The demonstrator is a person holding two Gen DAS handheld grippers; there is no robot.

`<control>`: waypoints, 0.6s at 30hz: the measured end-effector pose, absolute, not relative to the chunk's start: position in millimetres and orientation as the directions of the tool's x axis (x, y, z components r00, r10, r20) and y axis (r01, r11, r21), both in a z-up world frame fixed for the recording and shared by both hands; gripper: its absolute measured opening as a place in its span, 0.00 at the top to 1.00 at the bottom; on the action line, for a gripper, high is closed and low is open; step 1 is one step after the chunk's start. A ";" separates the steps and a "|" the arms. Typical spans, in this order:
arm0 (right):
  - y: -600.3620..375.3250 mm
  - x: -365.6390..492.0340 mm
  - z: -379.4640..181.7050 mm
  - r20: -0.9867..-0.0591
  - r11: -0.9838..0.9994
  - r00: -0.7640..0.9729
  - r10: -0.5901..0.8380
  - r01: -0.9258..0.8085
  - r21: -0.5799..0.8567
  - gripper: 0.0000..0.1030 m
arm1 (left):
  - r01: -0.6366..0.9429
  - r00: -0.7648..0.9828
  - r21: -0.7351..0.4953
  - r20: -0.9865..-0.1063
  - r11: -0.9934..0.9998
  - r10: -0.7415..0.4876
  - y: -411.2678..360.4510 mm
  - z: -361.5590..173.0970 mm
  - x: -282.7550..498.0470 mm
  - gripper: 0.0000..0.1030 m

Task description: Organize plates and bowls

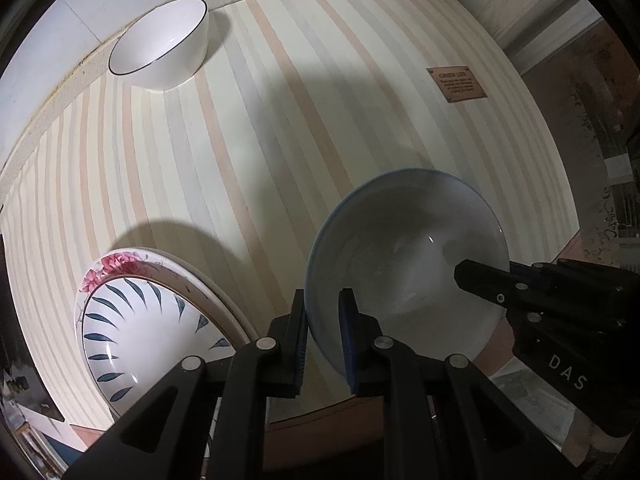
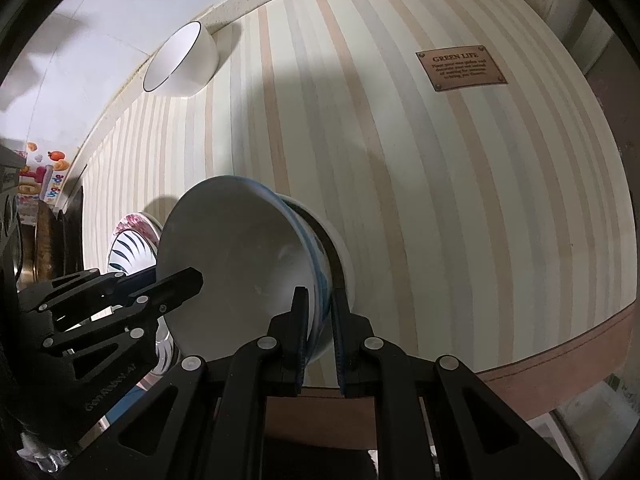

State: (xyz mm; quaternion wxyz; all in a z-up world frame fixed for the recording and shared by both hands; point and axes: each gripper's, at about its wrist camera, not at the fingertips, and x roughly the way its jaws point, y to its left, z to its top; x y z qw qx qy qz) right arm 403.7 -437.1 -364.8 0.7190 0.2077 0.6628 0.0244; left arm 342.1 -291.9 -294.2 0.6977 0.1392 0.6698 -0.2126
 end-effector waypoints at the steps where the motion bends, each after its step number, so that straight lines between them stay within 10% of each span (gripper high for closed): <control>1: -436.3 403.8 -364.9 -0.944 0.914 0.118 0.308 0.238 0.329 0.87 | 0.483 0.012 -0.090 -0.994 0.871 -0.110 -291.9 -295.0 342.2 0.87; 18: -436.6 415.9 -360.2 -0.956 0.935 0.083 0.281 0.200 0.292 0.82 | 0.475 -0.009 -0.084 -0.996 0.876 -0.091 -297.5 -311.3 337.3 0.87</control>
